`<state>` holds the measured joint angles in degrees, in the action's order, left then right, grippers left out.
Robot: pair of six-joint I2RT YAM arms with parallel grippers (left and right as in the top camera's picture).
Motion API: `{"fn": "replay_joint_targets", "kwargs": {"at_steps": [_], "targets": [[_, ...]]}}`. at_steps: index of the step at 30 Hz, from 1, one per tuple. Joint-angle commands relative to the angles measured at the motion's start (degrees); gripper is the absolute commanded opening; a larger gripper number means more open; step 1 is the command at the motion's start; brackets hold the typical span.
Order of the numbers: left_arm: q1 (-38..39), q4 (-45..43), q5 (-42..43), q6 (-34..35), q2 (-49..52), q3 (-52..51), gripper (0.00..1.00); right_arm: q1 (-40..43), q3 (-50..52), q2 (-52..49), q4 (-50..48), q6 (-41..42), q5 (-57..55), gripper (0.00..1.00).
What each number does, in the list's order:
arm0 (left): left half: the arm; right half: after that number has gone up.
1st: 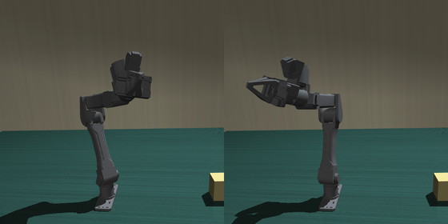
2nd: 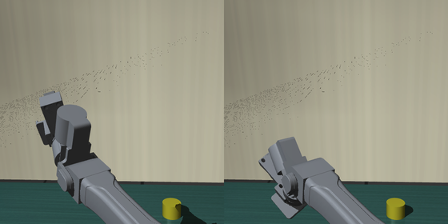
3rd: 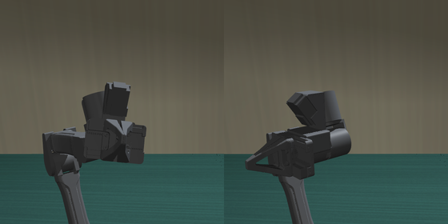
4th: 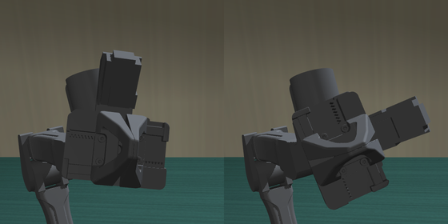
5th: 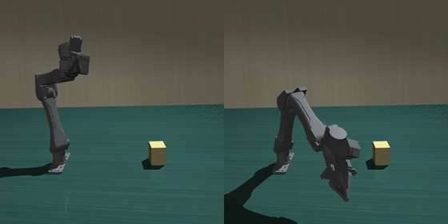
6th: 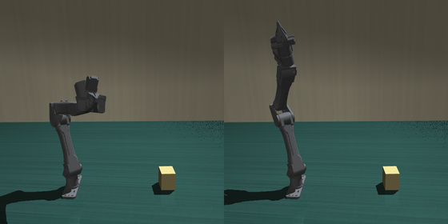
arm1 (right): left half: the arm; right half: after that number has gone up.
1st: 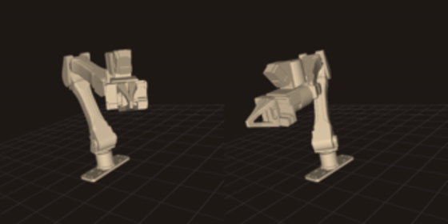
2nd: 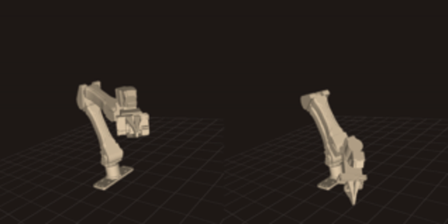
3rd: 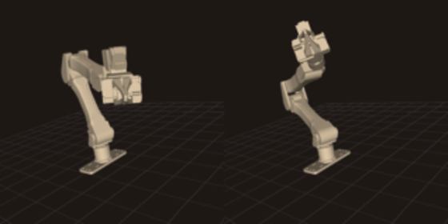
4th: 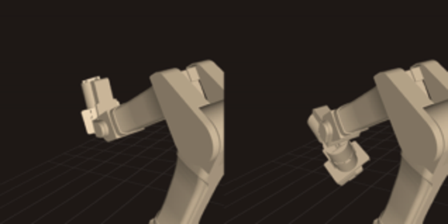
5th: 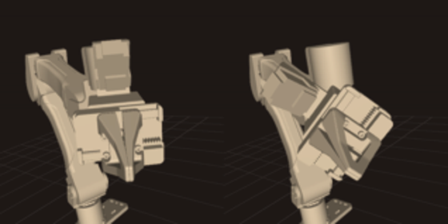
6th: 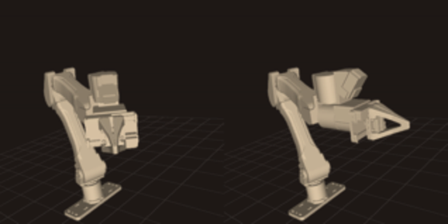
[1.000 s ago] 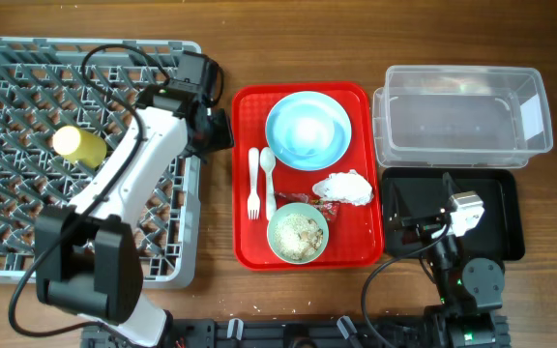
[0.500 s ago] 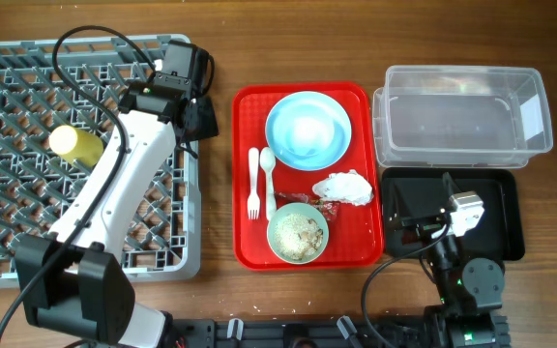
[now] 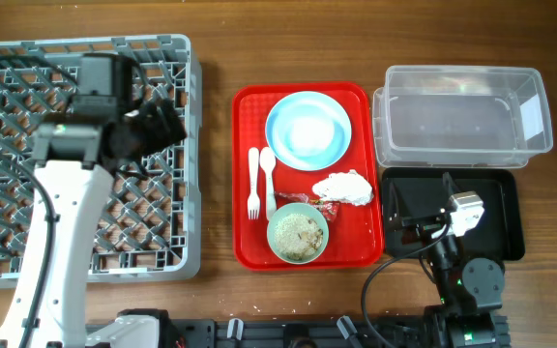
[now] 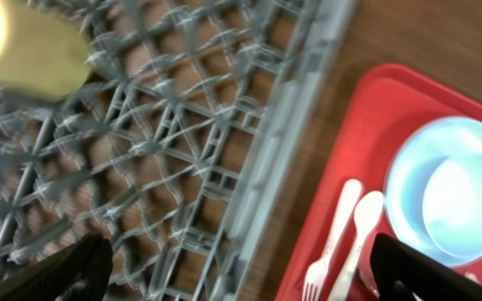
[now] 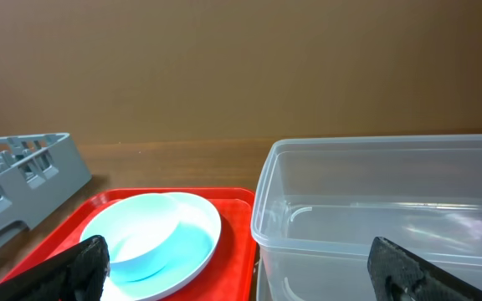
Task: Sort waste into correct bins and load items into the dishwasher rack
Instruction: 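Lower the cup into the rack, open the left gripper, withdraw, then reach the right gripper to the white tissue and grasp it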
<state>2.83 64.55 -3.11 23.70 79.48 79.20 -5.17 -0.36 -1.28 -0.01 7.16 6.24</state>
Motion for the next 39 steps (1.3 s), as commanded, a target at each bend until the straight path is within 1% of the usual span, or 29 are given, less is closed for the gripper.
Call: {"fn": "replay_joint_targets", "kwargs": {"at_steps": [1,3,6,7,8,9,10,11,12,13,15,16,18,19,21,22,24,26,27,28,31,33,35,36,38,39], "targets": [[-9.73,3.52,1.16,6.47,-0.52,0.74,1.0,0.24,0.04,0.24,-0.37,-1.16,0.7,1.0],[-12.74,3.41,1.16,7.02,-0.52,0.74,1.0,0.24,0.04,0.24,-0.37,-1.14,0.72,1.0],[-13.62,3.43,1.16,6.99,-0.52,0.74,1.0,0.24,0.04,0.26,-0.83,-0.31,1.22,1.0],[-13.6,3.43,1.16,6.99,-0.52,0.74,1.0,0.24,0.04,0.26,-1.27,2.93,3.1,1.0],[-13.6,3.43,1.16,6.99,-0.52,0.74,1.0,0.24,0.04,0.26,-1.22,9.35,6.8,1.0],[-13.6,3.43,1.16,6.99,-0.52,0.74,1.0,0.24,0.04,0.26,-1.62,21.94,13.11,1.0],[-13.62,3.43,1.16,6.99,-0.52,0.74,1.0,0.24,0.04,0.26,-1.86,40.52,19.65,1.0],[-13.6,3.43,1.16,6.99,-0.52,0.74,1.0,0.24,0.04,0.26,-1.92,55.82,22.75,1.0],[-13.62,3.43,1.16,6.99,-0.52,0.74,1.0,0.24,0.04,0.26,-1.92,67.41,24.92,1.0],[-13.6,3.43,1.16,6.99,-0.52,0.74,1.0,0.24,0.04,0.26,-1.9,87.38,30.49,1.0],[-13.6,3.43,1.16,6.99,-0.52,0.74,1.0,0.24,0.04,0.26,-1.9,104.8,30.27,1.0],[-13.62,3.43,1.16,6.99,-0.52,0.74,1.0,0.24,0.04,0.26,-2.05,109.74,30.34,1.0],[-13.6,3.43,1.16,6.99,-0.52,0.74,1.0,0.24,0.04,0.26,-3.87,108.85,31.01,1.0],[-13.6,3.43,1.16,6.99,-0.52,0.74,1.0,0.24,0.04,0.26,-6.99,106.03,30.82,1.0],[-13.6,3.43,1.16,6.99,-0.52,0.74,1.0,0.24,0.02,0.26,-21.88,99.38,26.91,1.0],[-13.62,3.43,1.16,6.99,-0.52,0.74,1.0,0.24,-0.74,0.26,-25.99,98.62,24.5,1.0],[-13.6,3.43,1.16,6.99,-0.52,0.74,1.0,0.24,-3.02,0.09,-25.86,95.58,23.23,1.0],[-13.6,3.43,1.16,6.99,-0.52,0.74,1.0,0.24,-7.58,-2.54,-25.83,88.13,23.45,1.0],[-13.6,3.43,1.16,6.99,-0.52,0.74,1.0,0.24,-10.36,-4.68,-25.2,82.99,24.11,1.0],[-13.62,3.43,1.16,6.99,-0.52,0.74,1.0,0.24,-13.64,-7.15,-22.64,77.11,25.22,1.0],[-13.6,3.43,1.16,6.99,-0.52,0.74,1.0,0.24,-30.16,-20.52,-2.54,54.86,27.06,1.0],[-13.62,3.43,1.16,6.99,-0.52,0.74,1.0,0.24,-43.39,-33.97,11.34,41.27,27.3,1.0],[-13.62,3.43,1.16,6.99,-0.52,0.74,1.0,0.04,-53.44,-44.5,21.2,30.29,27.28,1.0],[-13.6,3.43,1.16,6.99,-0.52,0.74,1.0,-0.74,-60.83,-52.24,28.7,22.45,27.08,1.0],[-13.6,3.43,1.16,6.99,-0.52,0.74,1.0,-3.8,-71.52,-63.36,42.27,12.81,20.22,1.0],[-13.62,3.43,1.16,6.99,-0.52,0.74,1.0,-6.43,-76.26,-68.83,49.11,9.7,13.64,1.0]]}}
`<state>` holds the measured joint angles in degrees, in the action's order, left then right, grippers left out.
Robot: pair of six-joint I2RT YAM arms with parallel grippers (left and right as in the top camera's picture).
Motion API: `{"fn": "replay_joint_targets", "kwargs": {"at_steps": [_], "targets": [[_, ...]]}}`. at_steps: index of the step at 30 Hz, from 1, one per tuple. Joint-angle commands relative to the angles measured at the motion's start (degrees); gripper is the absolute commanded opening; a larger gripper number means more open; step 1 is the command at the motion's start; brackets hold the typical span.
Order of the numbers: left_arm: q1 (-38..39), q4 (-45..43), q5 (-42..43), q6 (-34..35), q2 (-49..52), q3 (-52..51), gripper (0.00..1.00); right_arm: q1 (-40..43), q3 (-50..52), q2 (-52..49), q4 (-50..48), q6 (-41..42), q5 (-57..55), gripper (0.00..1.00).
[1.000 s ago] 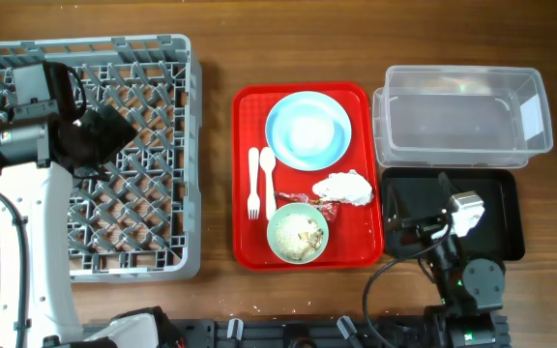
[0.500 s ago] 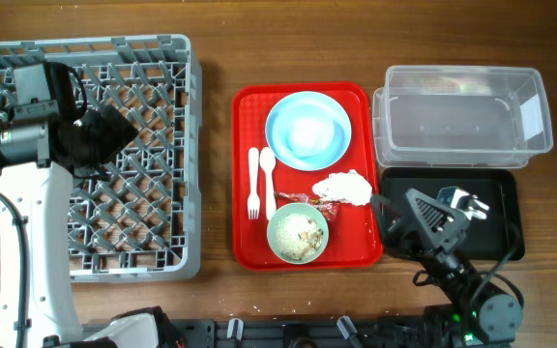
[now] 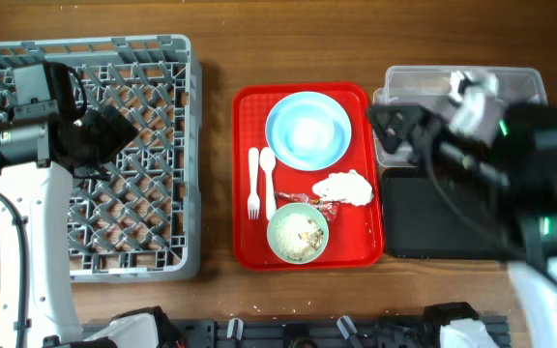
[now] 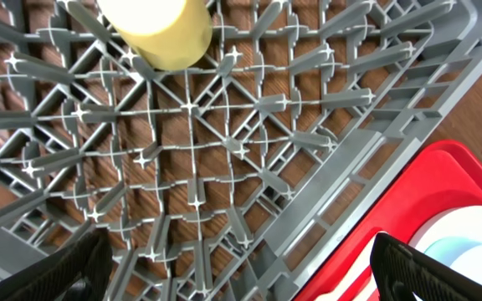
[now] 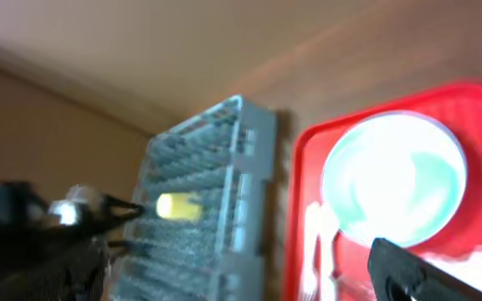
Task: Sort waste into correct bins and load items into the dishwasher rack
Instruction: 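Reach the right gripper to the white tissue and grasp it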
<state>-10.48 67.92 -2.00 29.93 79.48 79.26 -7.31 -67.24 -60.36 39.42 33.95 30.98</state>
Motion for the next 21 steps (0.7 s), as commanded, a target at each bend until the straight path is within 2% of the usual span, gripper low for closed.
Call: {"fn": "replay_joint_targets", "kwargs": {"at_steps": [1,2,3,5,9,12,14,16,18,20,21], "targets": [[-0.28,0.07,0.04,0.76,-0.52,0.68,1.0,-6.6,-12.22,-13.73,14.08,-18.49,-16.59,1.0],[-0.28,0.07,0.04,0.76,-0.52,0.68,1.0,-9.88,-14.47,-19.04,18.01,-18.47,-24.24,1.0],[-0.28,0.07,0.04,0.76,-0.52,0.68,1.0,-11.41,-14.62,-21.4,18.67,-17.51,-27.02,1.0],[-0.28,0.07,0.04,0.76,-0.52,0.68,1.0,-13.33,-14.62,-26.14,18.25,-16.83,-27.41,1.0],[-0.31,0.07,0.04,0.76,-0.52,0.68,1.0,-13.42,-14.62,-27.96,13.09,-16.87,-12.61,1.0],[-0.31,0.07,0.04,0.76,-0.52,0.68,1.0,-14.38,-14.34,-28.17,14.71,-17.29,-3.82,1.0],[-0.28,0.07,0.04,0.76,-0.52,0.68,1.0,-18.4,-12.98,-28.3,16.79,-17.27,-2.6,1.0],[-0.28,0.07,0.04,0.76,-0.52,0.68,1.0,-25.79,-12.98,-28.3,16.04,-17.14,-2.6,1.0],[-0.28,0.07,0.04,0.76,-0.52,0.68,1.0,-31.78,-12.98,-28.3,13.75,-16.74,-5.81,1.0],[-0.28,0.07,0.04,0.76,-0.52,0.68,1.0,-36.87,-12.98,-28.33,13.9,-13.42,-22.05,1.0],[-0.28,0.07,0.04,0.76,-0.52,0.68,1.0,-37.66,-12.98,-28.33,14.34,-11.41,-25.79,1.0]]}}
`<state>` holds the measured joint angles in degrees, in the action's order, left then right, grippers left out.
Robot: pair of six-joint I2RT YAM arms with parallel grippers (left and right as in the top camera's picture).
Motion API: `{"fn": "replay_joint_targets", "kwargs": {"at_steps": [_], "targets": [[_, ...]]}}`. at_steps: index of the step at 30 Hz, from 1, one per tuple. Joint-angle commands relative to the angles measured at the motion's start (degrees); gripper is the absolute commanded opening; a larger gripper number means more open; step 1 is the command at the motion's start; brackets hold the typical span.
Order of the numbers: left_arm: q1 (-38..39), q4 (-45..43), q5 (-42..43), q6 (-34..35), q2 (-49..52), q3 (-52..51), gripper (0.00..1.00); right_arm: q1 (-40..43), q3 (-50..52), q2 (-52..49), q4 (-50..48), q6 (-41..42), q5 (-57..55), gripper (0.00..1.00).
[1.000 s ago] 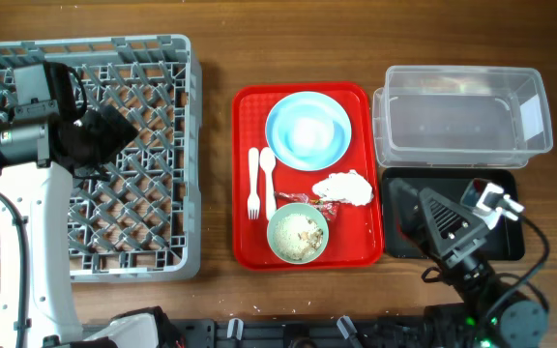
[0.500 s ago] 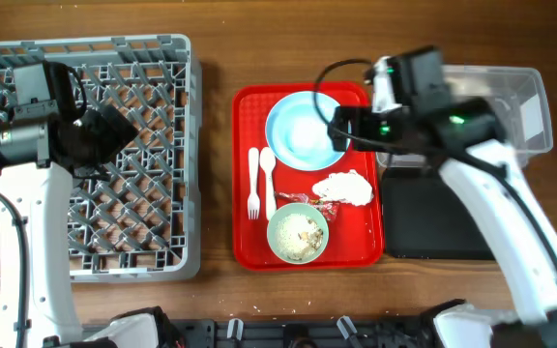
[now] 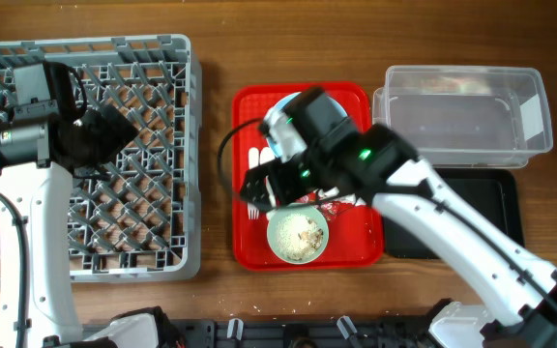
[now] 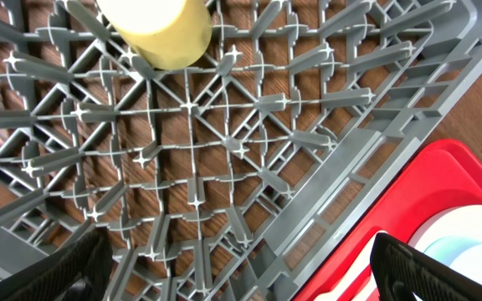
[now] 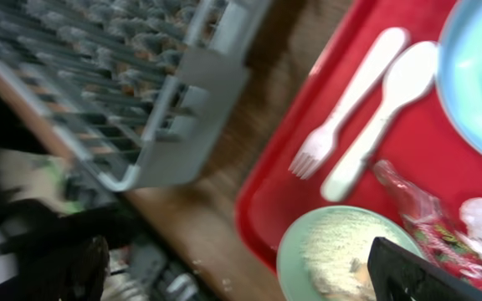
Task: Sort waste into correct bins and load items into the dishwasher rack
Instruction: 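Reach the right gripper to the white tissue and grasp it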
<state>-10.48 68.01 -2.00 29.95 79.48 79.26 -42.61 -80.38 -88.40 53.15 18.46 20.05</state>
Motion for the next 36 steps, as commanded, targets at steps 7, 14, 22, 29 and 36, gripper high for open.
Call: {"fn": "replay_joint_targets", "kwargs": {"at_steps": [7,14,22,29,36], "targets": [[-0.28,-0.02,0.04,0.74,-0.52,0.68,1.0,-2.75,0.15,-0.28,1.07,8.57,-10.88,1.0],[-0.28,-0.02,0.04,0.74,-0.52,0.68,1.0,2.89,-2.64,3.67,6.86,8.61,-16.04,1.0],[-0.28,-0.02,0.04,0.74,-0.52,0.68,1.0,10.86,4.74,5.53,7.87,15.39,-30.14,0.86],[-0.31,-0.02,0.04,0.74,-0.52,0.68,1.0,16.24,8.9,-4.37,2.62,17.38,-29.22,0.28],[-0.28,-0.02,0.04,0.74,-0.52,0.68,1.0,16.44,8.9,-18.4,-0.87,13.03,-25.31,0.39]]}}
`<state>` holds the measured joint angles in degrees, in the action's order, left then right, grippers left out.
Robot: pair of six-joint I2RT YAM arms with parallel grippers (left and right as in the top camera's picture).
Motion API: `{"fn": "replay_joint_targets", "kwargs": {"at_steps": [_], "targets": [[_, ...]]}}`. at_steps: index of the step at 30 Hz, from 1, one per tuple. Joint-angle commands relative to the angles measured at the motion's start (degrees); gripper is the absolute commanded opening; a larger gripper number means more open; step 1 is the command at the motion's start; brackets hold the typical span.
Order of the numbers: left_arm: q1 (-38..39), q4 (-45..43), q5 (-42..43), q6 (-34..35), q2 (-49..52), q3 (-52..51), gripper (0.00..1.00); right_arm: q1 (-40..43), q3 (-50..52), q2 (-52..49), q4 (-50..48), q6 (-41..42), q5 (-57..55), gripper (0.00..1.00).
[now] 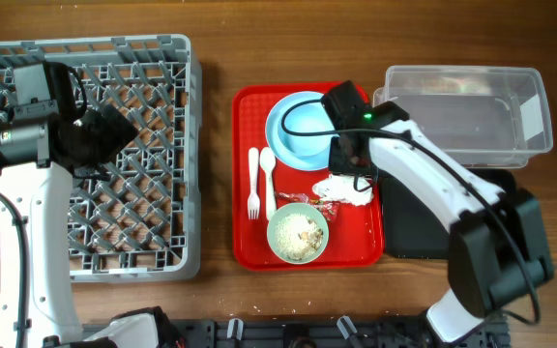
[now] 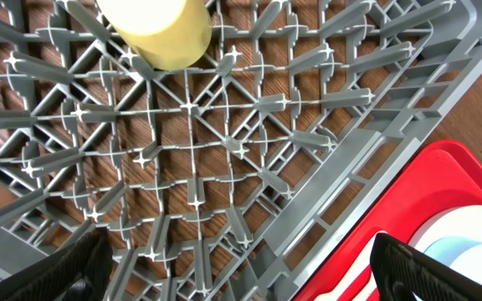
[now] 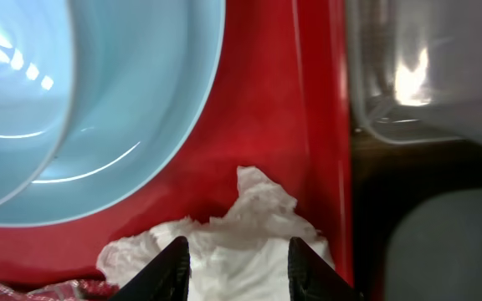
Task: Sort waste into correct bins and load items into the dishwasher rack
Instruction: 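Reach the right gripper to the white tissue and grasp it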
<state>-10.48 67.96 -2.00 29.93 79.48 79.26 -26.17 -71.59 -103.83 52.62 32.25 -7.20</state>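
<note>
A crumpled white napkin (image 1: 348, 189) (image 3: 241, 251) lies on the red tray (image 1: 248, 106) at its right edge. My right gripper (image 1: 352, 164) (image 3: 241, 269) is low over the napkin and open, with a finger on each side of it. The tray also holds a blue plate (image 1: 303, 130) (image 3: 99, 100), a white fork (image 1: 253, 184), a white spoon (image 1: 270, 177), a red wrapper (image 1: 319, 204) and a green bowl of food (image 1: 298, 235). My left gripper (image 1: 100, 135) (image 2: 241, 280) hangs open over the grey dish rack (image 1: 177, 58) (image 2: 308, 167). A yellow cup (image 2: 153, 29) stands in the rack.
A clear plastic bin (image 1: 462, 116) (image 3: 425, 67) stands right of the tray, with a black bin (image 1: 424, 232) (image 3: 442, 242) in front of it. My right arm crosses above the black bin. Wooden table (image 1: 216, 174) shows between the rack and the tray.
My right gripper was over the fork and the green bowl at the tray's left. Now it is low over the napkin at the tray's right, with its fingers closer together. The left arm has not moved.
My left gripper was open over the rack's right part and the right arm rested by the black bin. Then the left gripper stood further left over the rack and the right arm was up over the clear bin. Then the right was over the tray's left, now at the napkin.
</note>
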Motion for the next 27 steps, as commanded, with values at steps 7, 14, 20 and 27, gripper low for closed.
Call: {"fn": "replay_joint_targets", "kwargs": {"at_steps": [7,14,20,27], "targets": [[-0.31,0.02,0.04,0.76,-0.52,0.68,1.0,0.02,0.76,-4.26,1.57,-0.81,3.08,0.08],[-0.28,0.02,0.04,0.76,-0.52,0.68,1.0,0.02,-6.29,6.86,11.15,-2.27,4.37,0.04],[-0.28,0.02,0.04,0.76,-0.52,0.68,1.0,0.0,-1.77,11.28,11.65,-5.16,9.68,0.92],[-0.28,0.02,0.04,0.76,-0.52,0.68,1.0,0.0,12.39,9.42,-3.8,-0.39,10.29,0.77]]}}
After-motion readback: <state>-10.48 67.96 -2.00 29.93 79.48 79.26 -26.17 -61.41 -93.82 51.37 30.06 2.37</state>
